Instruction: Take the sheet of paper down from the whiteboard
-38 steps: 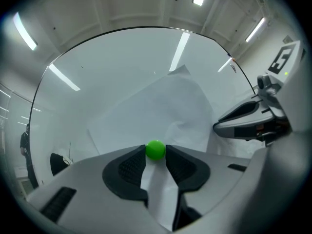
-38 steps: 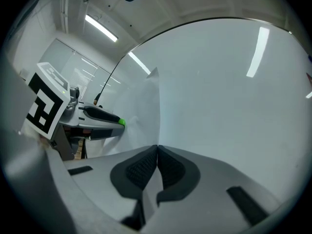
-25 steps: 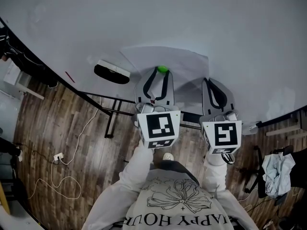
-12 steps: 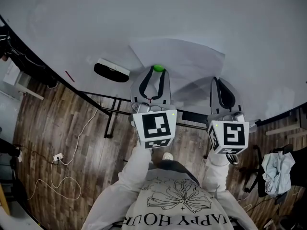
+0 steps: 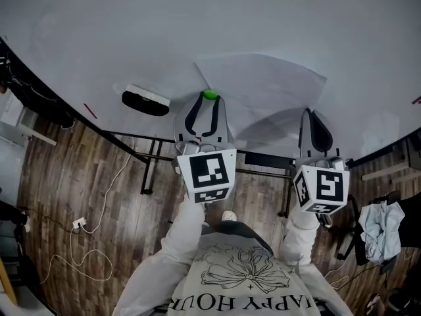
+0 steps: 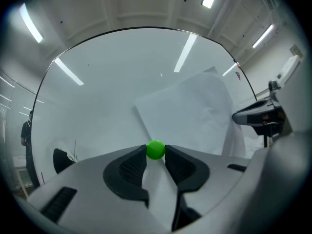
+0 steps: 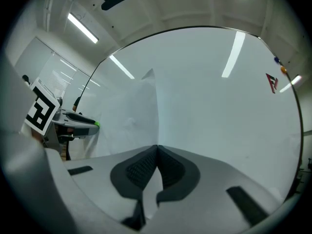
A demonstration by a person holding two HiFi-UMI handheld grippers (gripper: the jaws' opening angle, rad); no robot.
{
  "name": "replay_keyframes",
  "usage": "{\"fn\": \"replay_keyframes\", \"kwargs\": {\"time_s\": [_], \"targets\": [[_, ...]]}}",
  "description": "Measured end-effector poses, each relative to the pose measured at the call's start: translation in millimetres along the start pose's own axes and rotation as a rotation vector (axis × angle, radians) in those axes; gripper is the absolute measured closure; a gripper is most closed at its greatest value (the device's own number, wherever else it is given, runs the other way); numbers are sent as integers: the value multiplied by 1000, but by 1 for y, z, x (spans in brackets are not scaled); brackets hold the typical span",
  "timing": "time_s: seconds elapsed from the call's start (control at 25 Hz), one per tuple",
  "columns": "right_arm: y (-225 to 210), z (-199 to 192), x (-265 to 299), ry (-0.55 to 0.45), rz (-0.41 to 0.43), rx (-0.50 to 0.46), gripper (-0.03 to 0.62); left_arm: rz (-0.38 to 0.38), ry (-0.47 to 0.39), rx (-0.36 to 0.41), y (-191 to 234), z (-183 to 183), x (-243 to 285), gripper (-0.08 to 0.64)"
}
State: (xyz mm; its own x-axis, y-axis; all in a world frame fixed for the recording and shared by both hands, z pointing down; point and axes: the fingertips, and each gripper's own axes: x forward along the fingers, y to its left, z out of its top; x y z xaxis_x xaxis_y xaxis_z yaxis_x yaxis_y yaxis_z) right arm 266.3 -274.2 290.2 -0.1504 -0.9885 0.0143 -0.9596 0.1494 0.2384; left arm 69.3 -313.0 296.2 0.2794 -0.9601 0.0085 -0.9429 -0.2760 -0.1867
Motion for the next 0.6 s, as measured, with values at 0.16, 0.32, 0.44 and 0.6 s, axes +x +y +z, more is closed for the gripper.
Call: {"fn": "replay_keyframes", "kwargs": {"time_s": [0.16,0.32,0.44,0.6], "targets": [[-13,-1,-9,3,-40,5,591,2,3,-2,0,0,0,445],[-24,-4,-16,10,-73,9,591,-3,4,0,-2,-1,5,445],[-32,-5,-24,14,-92,13,591,-3,9,13,-6,0,8,445],[-40,-6,-32,15,-110,18,591,2,12,20,-7,0,8,443]]}}
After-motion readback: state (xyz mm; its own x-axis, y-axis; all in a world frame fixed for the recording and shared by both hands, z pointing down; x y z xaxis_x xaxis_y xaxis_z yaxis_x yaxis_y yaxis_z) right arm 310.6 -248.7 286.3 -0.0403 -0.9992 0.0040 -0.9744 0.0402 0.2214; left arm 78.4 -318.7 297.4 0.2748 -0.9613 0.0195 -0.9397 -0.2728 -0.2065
